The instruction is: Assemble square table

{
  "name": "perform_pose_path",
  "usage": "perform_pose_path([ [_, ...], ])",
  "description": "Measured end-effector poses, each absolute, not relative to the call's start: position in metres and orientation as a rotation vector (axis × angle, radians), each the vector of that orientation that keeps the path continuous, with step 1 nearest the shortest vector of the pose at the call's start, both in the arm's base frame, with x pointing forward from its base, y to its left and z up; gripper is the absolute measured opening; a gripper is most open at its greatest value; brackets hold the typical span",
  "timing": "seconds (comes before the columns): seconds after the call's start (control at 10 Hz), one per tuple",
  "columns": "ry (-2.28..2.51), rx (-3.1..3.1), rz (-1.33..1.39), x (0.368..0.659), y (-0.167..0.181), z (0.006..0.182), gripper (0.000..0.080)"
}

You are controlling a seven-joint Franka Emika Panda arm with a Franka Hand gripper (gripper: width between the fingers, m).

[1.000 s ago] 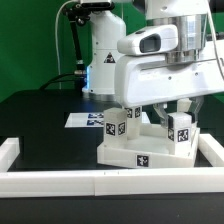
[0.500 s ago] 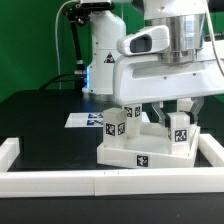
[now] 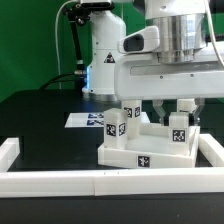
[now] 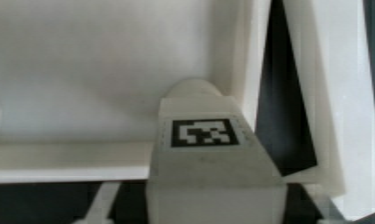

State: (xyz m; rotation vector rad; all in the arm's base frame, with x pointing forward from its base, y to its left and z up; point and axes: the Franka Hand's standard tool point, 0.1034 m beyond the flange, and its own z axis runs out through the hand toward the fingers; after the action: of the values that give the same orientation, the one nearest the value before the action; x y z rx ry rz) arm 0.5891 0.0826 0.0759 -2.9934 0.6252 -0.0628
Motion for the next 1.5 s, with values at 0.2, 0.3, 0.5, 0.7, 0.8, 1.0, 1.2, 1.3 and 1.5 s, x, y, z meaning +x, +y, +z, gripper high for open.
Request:
perform_pose_path([
  [0.2,0.955,-2.897,-0.068,0.589,0.083,0.075,0.0293],
  [0.3,1.119,-2.839,-0.081,0.589,0.083,0.074,0.0293],
  [0.5,1.220,-2.810,-0.085,0.588,0.078,0.074,0.0300],
  [0.7,1.387,-2.744,-0.085,0.587,0.072,0.074,0.0302],
  [0.8,1.419,-2.738,-0.084,0.587,0.068,0.074,0.0305],
  [1.0,1.474,-2.716,-0.084,0.586,0.065,0.074,0.0307],
  [1.2,1.468,-2.717,-0.081,0.586,0.066,0.073,0.0516],
  [1.3,1.466,-2.718,-0.081,0.586,0.066,0.073,0.0606],
  [1.5,1.465,-2.718,-0.081,0.586,0.066,0.073,0.0643],
])
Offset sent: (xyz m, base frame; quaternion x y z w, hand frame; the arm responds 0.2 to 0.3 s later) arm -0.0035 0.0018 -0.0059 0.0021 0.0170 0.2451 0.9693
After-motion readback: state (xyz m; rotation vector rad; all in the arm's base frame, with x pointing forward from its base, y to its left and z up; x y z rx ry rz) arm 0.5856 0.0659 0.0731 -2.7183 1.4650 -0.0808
